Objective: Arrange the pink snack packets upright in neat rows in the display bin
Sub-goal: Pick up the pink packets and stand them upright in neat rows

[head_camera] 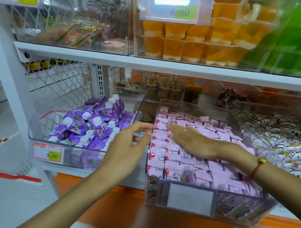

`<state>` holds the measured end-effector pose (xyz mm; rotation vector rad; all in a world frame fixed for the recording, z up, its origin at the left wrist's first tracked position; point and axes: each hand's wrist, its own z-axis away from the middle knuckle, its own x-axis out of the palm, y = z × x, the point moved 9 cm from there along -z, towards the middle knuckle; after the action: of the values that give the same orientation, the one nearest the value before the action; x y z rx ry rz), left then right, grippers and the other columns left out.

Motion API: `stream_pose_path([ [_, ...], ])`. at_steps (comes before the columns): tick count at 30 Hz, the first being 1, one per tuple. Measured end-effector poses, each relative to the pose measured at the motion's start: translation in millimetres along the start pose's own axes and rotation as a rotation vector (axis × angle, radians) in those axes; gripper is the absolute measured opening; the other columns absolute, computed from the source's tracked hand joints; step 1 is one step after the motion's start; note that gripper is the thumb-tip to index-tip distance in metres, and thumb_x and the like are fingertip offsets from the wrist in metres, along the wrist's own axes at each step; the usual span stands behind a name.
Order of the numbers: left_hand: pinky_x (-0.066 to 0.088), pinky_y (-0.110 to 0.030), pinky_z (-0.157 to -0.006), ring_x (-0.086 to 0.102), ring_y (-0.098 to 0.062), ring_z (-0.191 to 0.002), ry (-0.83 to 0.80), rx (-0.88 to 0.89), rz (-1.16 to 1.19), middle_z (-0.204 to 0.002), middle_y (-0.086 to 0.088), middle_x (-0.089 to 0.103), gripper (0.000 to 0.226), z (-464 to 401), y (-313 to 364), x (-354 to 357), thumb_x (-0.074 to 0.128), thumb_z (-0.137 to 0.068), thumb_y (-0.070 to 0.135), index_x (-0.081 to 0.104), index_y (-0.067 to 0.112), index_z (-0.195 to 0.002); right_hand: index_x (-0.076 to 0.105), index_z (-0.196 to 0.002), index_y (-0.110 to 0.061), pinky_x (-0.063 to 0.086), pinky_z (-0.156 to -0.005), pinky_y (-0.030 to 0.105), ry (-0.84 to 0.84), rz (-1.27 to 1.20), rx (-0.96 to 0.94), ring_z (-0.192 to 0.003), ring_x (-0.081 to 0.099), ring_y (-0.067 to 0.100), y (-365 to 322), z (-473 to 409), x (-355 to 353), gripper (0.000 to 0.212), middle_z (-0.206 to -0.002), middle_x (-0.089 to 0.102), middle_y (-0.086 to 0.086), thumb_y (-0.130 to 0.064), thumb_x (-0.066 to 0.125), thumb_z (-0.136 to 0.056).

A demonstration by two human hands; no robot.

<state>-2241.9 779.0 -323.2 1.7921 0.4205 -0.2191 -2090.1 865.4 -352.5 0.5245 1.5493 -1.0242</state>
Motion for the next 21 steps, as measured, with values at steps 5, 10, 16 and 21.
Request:
stream_pose_path([
  [5, 0.053, -0.038, -0.084, 0.062, -0.004, -0.09, 0.006, -0.005, 0.009, -0.103, 0.019, 0.067, 0.022, 0, 1, 0, 0.054, -0.092, 0.017, 0.063, 0.034, -0.102, 0.04, -0.142, -0.014, 0.027, -0.101, 0.012, -0.082, -0.056, 0.03, -0.131, 0.042, 0.019, 2, -11, -11, 0.049, -0.147, 0.042, 0.004, -0.039, 0.031, -0.101],
  [10, 0.053, -0.038, -0.083, 0.063, -0.002, -0.088, 0.01, -0.017, 0.015, -0.101, 0.021, 0.067, 0.021, 0, 0, 0, 0.055, -0.091, 0.019, 0.063, 0.036, -0.1, 0.059, -0.121, -0.018, 0.05, -0.09, 0.034, 0.254, -0.054, 0.064, -0.103, 0.061, 0.021, 5, -46, -56, 0.027, -0.123, 0.062, 0.002, -0.024, 0.047, -0.098],
  [16, 0.052, -0.044, -0.086, 0.064, -0.009, -0.088, 0.006, -0.032, 0.025, -0.102, 0.019, 0.068, 0.022, -1, -1, 1, 0.054, -0.09, 0.017, 0.064, 0.032, -0.102, 0.067, -0.114, -0.019, 0.043, -0.068, 0.025, 0.29, 0.036, 0.124, -0.077, 0.056, 0.013, 15, -75, -44, 0.029, -0.11, 0.069, 0.004, -0.033, 0.06, -0.09],
  [21, 0.052, -0.038, -0.084, 0.062, -0.008, -0.085, -0.006, -0.031, 0.037, -0.104, 0.017, 0.067, 0.023, -1, -1, 1, 0.054, -0.089, 0.016, 0.064, 0.031, -0.103, 0.072, -0.098, -0.013, 0.046, -0.065, 0.023, 0.39, -0.064, 0.129, -0.074, 0.058, 0.012, 21, -78, -51, 0.019, -0.097, 0.07, 0.004, -0.027, 0.067, -0.085],
])
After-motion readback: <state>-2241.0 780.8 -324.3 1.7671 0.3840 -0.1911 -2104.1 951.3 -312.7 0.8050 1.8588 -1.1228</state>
